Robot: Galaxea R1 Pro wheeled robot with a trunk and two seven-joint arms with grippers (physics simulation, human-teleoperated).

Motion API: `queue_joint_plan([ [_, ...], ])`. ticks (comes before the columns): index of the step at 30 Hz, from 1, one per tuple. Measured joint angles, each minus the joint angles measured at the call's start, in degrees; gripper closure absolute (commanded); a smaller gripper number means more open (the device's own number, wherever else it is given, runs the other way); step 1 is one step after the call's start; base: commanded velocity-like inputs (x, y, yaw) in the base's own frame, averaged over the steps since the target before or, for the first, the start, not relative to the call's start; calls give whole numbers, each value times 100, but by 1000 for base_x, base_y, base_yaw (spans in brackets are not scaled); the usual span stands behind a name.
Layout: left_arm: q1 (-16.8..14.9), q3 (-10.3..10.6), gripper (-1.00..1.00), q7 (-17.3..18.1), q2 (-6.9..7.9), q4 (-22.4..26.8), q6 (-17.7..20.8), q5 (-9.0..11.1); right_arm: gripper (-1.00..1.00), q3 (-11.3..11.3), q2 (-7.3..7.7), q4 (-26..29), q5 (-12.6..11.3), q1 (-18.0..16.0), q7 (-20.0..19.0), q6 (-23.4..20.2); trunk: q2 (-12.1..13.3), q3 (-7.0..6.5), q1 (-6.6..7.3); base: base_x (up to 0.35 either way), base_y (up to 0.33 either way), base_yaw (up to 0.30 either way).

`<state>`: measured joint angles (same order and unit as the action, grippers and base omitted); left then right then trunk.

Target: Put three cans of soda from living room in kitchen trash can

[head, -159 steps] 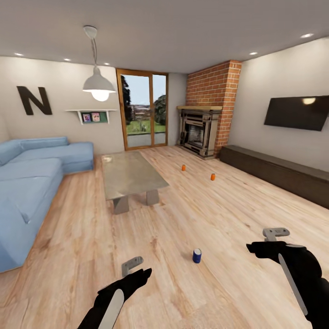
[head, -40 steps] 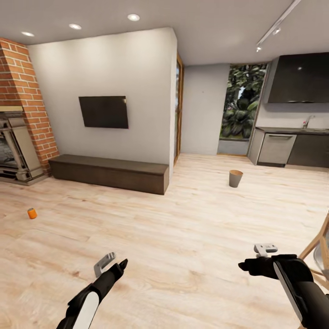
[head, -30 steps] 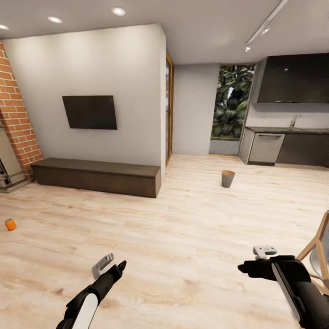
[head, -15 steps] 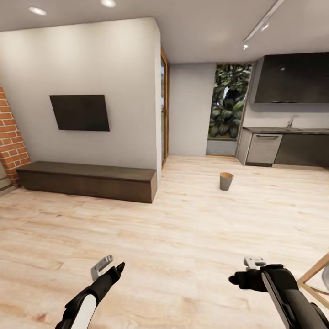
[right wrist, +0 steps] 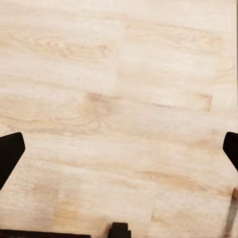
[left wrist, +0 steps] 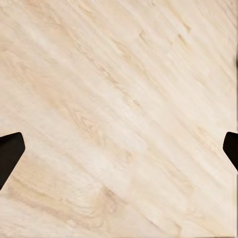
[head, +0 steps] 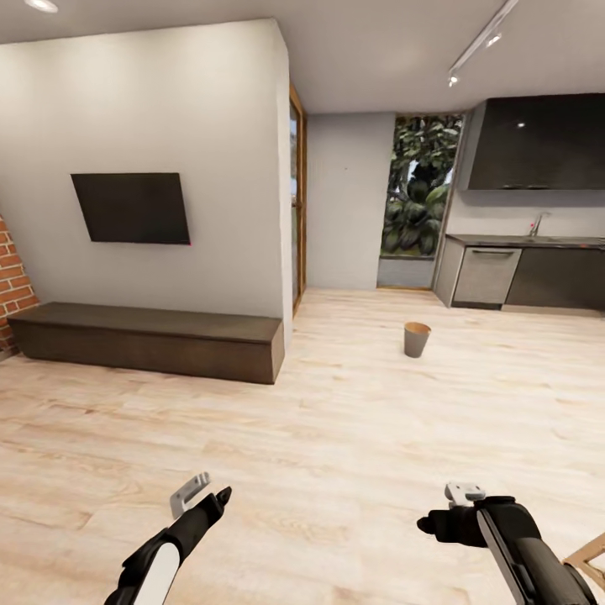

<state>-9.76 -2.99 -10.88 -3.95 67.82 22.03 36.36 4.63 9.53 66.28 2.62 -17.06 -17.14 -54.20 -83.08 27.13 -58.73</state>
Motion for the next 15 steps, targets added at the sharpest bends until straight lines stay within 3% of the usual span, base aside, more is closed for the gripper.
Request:
queue_joint_plan([
  [5, -12, 17, -100, 21, -15, -4, 3, 37, -100, 12, 3, -78, 6, -198, 9, -212, 0, 0, 0, 346, -104, -278],
  [11, -48, 55, -100, 66, -20, -23, 19, 9, -100, 210, 31, -820, 11, -741, 13, -330, 0, 0, 0, 346, -110, -290],
  [15, -217, 62, -100, 107, -22, -334, 197, 5, -100, 284, 50, -1098, 15, -926, 17, -300, 0, 0, 0, 346, -127, -291],
])
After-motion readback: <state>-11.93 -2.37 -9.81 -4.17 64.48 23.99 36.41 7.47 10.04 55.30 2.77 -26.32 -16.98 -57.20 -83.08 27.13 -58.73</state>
